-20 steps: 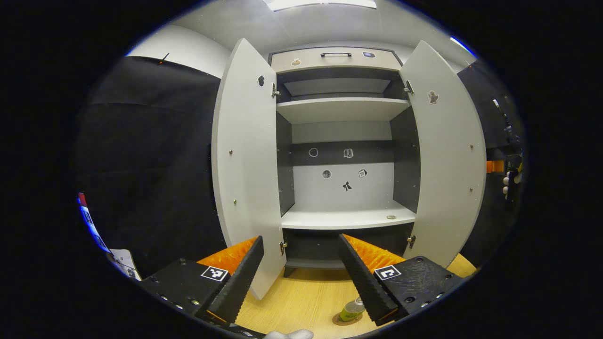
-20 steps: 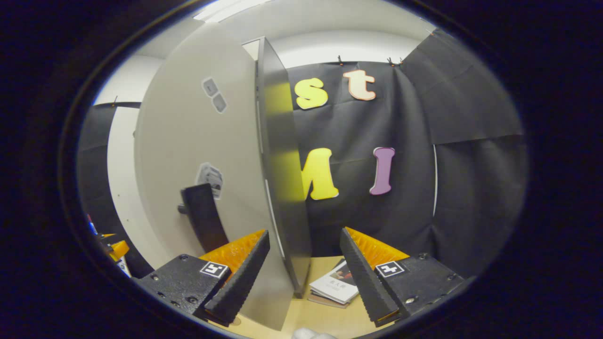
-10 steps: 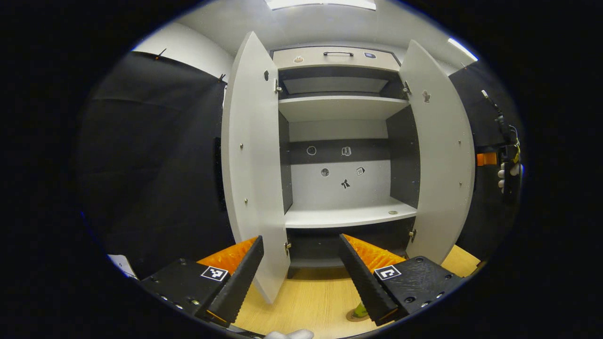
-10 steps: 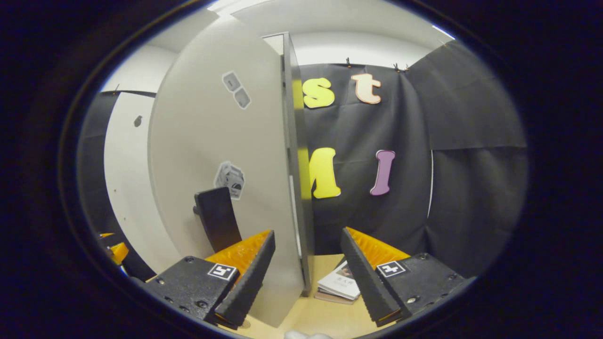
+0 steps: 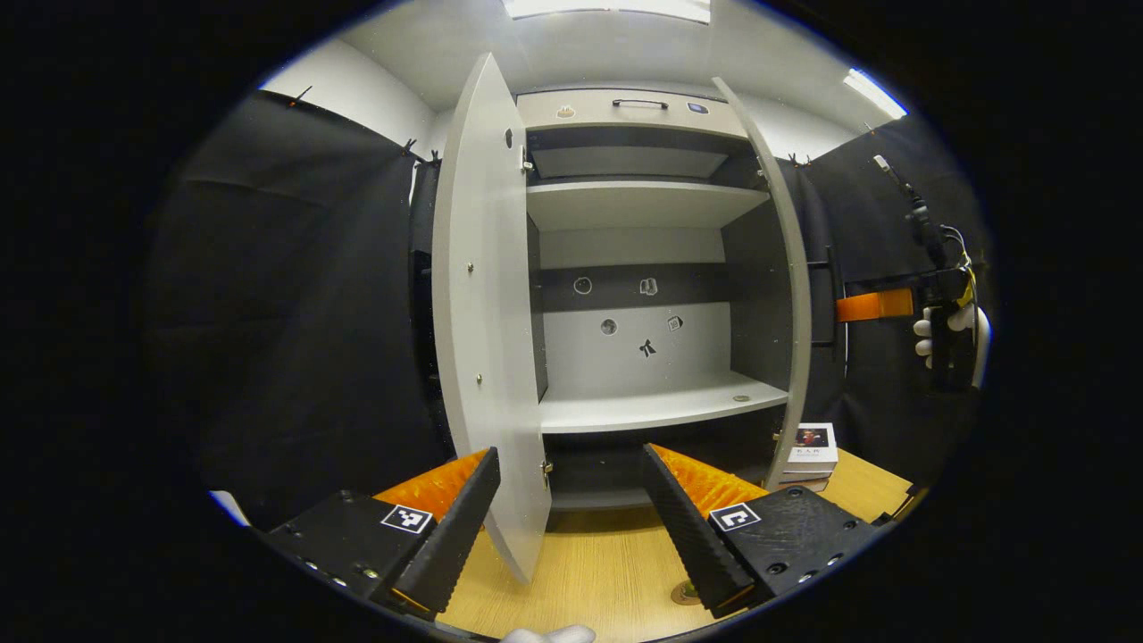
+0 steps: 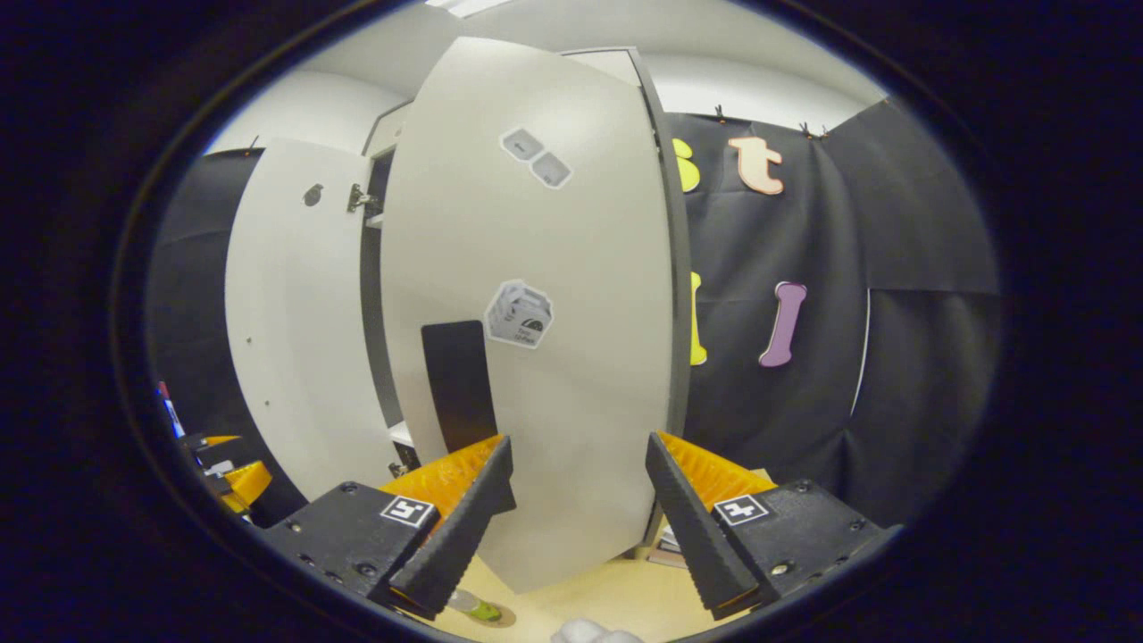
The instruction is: Grasp the bottle in the cabinet with the left hand and place it on the coaster, then close the right door with the right hand and the left door with the left hand.
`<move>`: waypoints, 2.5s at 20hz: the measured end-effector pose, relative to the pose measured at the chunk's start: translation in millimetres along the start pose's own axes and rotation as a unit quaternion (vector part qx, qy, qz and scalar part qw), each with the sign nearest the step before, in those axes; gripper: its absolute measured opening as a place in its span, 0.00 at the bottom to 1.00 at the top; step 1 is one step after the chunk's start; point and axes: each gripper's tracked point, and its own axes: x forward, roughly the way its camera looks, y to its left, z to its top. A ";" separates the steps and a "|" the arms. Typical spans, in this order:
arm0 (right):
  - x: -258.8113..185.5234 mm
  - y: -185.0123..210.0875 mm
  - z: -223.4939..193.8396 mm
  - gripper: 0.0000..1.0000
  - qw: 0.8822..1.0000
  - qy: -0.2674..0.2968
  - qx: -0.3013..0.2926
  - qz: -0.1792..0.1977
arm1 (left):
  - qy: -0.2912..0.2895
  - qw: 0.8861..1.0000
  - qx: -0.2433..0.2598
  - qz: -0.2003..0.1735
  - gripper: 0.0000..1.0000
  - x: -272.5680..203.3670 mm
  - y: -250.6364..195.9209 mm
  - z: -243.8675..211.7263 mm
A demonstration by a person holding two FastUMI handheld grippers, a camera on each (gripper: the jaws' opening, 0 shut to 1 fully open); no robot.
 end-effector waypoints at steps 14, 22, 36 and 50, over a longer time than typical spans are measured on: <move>-33.6 29.4 -14.0 1.00 0.999 -0.001 -0.030 -0.027 | -0.008 1.000 -0.010 0.015 0.96 -0.6 54.5 7.6; -60.3 58.3 -47.9 1.00 0.999 0.036 -0.012 -0.028 | -0.020 0.997 0.000 0.073 0.96 11.4 144.1 20.5; -101.1 67.3 -64.4 1.00 0.995 0.065 -0.016 -0.074 | -0.053 0.991 -0.025 0.120 0.96 77.2 232.3 61.2; -91.8 54.4 -71.8 0.99 0.997 0.067 0.000 -0.046 | -0.053 0.993 -0.011 0.107 0.88 89.8 196.8 74.7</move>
